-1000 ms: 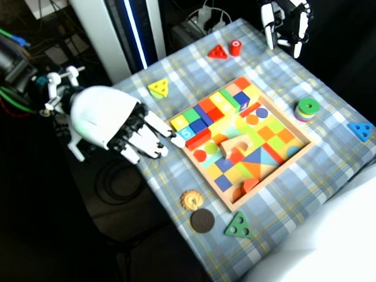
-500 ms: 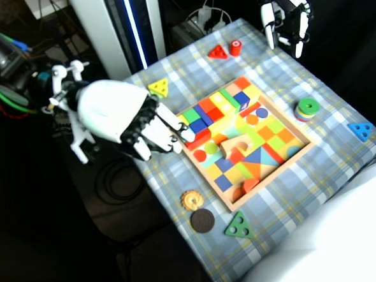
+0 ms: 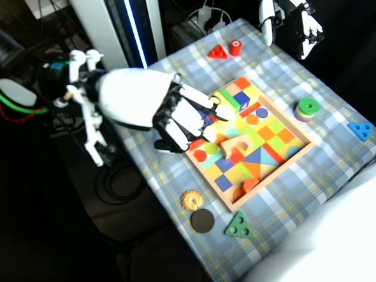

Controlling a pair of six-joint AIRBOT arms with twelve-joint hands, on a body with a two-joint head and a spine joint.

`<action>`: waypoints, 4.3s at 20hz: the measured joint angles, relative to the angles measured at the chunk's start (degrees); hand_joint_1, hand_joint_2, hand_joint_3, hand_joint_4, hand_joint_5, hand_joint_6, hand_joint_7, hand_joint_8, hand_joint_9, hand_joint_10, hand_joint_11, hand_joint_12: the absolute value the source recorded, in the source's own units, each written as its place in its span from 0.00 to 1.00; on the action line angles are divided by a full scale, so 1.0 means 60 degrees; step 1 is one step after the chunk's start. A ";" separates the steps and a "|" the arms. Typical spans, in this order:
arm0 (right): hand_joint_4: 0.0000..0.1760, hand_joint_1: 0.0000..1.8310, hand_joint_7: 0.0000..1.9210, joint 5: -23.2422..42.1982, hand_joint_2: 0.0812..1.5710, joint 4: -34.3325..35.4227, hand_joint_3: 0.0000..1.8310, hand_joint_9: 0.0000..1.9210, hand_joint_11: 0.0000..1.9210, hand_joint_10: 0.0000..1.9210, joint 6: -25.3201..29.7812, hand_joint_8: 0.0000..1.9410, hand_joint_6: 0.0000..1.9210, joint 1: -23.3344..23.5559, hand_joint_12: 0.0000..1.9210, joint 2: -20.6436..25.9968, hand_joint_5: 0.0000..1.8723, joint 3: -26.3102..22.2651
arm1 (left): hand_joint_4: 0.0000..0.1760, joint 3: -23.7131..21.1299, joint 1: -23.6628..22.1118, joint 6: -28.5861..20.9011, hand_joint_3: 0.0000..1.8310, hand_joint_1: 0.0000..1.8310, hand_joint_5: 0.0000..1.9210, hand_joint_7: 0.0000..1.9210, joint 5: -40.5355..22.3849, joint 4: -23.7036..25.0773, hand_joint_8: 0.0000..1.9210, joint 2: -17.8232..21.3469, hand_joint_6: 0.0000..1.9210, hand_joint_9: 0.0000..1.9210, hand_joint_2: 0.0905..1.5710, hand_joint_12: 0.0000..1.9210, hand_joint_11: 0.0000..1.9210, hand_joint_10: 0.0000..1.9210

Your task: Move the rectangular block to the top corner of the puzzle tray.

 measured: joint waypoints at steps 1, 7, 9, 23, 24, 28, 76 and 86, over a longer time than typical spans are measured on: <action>0.00 0.75 0.46 -0.0189 0.38 -0.0149 0.72 0.71 0.68 1.00 0.0007 0.96 0.00 0.0124 1.00 -0.0015 0.25 0.0022 | 0.00 0.0000 0.0000 0.0000 0.00 0.42 0.26 0.33 0.0004 0.0011 0.01 0.0000 0.00 0.15 0.76 0.85 0.00 0.44; 0.00 0.71 0.70 -0.0481 0.48 -0.1905 0.53 0.80 0.82 1.00 0.3676 1.00 0.00 0.0361 1.00 -0.0459 0.32 0.1224 | 0.00 0.0000 -0.0022 0.0000 0.00 0.46 0.27 0.34 0.0036 0.0022 0.01 0.0000 0.00 0.17 0.76 0.86 0.00 0.43; 0.00 0.85 0.72 -0.0670 0.58 -0.2204 0.27 0.80 0.83 1.00 0.3916 1.00 0.00 0.0455 1.00 -0.0499 0.37 0.1359 | 0.00 0.0000 -0.0022 0.0000 0.00 0.45 0.27 0.33 0.0044 0.0007 0.00 0.0000 0.00 0.19 0.76 0.81 0.00 0.33; 0.05 0.84 0.74 -0.2218 0.56 -0.4488 0.35 0.83 0.85 1.00 0.3985 1.00 0.00 0.1727 1.00 -0.1643 0.38 0.2087 | 0.02 0.0004 -0.0018 0.0000 0.00 0.44 0.26 0.32 0.0186 0.0025 0.00 0.0000 0.00 0.23 0.76 0.78 0.00 0.23; 0.00 0.86 0.73 -0.2331 0.57 -0.4670 0.33 0.83 0.85 1.00 0.3996 1.00 0.00 0.1770 1.00 -0.1701 0.38 0.2171 | 0.05 0.0000 -0.0018 0.0000 0.00 0.44 0.26 0.33 0.0193 0.0025 0.00 0.0000 0.00 0.23 0.76 0.78 0.00 0.23; 0.00 0.85 0.70 -0.2524 0.59 -0.4878 0.33 0.80 0.83 1.00 0.4113 1.00 0.00 0.1920 1.00 -0.1974 0.35 0.2415 | 0.06 0.0000 -0.0018 0.0000 0.00 0.44 0.25 0.32 0.0215 0.0033 0.00 -0.0004 0.00 0.23 0.76 0.78 0.00 0.22; 0.00 0.88 0.57 -0.4014 0.75 -0.7380 0.00 0.70 0.74 1.00 0.5785 1.00 0.01 0.2455 1.00 -0.1945 0.34 0.3344 | 0.04 -0.0011 -0.0022 0.0000 0.00 0.40 0.24 0.32 0.0393 0.0033 0.00 0.0000 0.00 0.31 0.77 0.74 0.03 0.07; 0.16 0.86 0.64 -0.3978 0.75 -0.7377 0.00 0.79 0.81 1.00 0.5628 1.00 0.00 0.2670 1.00 -0.2463 0.34 0.3497 | 0.05 -0.0011 -0.0022 0.0000 0.00 0.41 0.25 0.33 0.0397 0.0022 0.00 -0.0004 0.00 0.32 0.77 0.74 0.04 0.06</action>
